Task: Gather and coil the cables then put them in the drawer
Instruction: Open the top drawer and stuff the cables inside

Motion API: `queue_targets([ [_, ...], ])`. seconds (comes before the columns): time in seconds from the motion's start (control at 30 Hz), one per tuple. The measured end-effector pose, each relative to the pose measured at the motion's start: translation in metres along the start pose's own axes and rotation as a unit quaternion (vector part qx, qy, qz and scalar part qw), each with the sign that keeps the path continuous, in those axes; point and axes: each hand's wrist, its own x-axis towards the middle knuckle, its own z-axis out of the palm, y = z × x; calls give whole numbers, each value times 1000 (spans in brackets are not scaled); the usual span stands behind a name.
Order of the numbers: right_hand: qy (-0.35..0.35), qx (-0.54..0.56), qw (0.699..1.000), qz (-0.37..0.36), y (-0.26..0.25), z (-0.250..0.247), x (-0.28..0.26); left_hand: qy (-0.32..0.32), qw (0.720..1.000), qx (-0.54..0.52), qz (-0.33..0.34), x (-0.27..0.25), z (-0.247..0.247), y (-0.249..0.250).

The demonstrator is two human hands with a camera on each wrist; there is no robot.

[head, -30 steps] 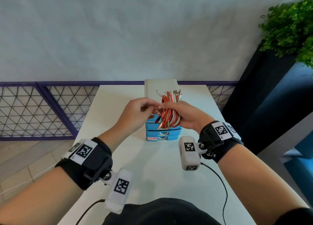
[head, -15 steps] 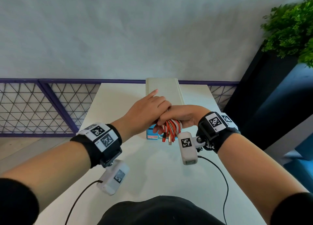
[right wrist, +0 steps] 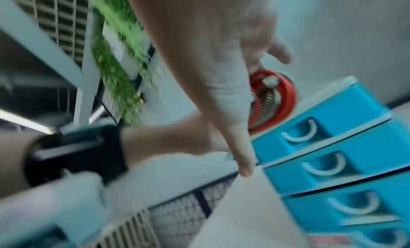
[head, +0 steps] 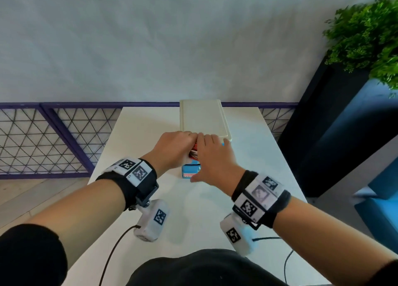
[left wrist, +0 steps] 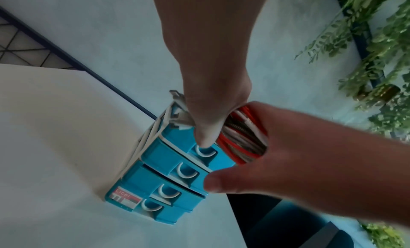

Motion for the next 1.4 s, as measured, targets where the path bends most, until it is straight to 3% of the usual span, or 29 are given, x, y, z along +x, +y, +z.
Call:
queue_targets([
  [0.07,45,-59,997,21,3,14,3,-56,997,-52,-20,-3,-2,3],
  [0.13,98,-50,994,6,9,19,3,-94,991,-91,-40,-8,-1,7],
  [0.3,39,46,997,-52,19,34,4,-154,980,-115,-52,-11,13,9],
  [0.37,25,78,996,-45,27,41,5,-186,961,-196,-57,-9,12,5],
  [0.47,-8,90,995,-43,42,46,5,-131,947,-285,-67,-2,0,-7],
  [0.57,-17,92,995,-45,53,47,7,-75,961,-254,-74,9,-1,-25],
  [0.7,-27,110,993,-33,51,43,20,-133,969,-196,-72,16,9,-36],
  [0.9,-62,157,985,-25,50,34,31,-107,979,-163,-56,20,14,-41],
  [1.17,-206,230,949,-63,66,-15,14,-40,988,-146,-31,29,18,-39],
  [1.27,-174,247,953,-28,75,-30,12,-66,988,-132,-49,32,20,-33],
  [1.4,-95,228,967,67,80,-33,17,-158,981,-107,-41,31,22,-29],
])
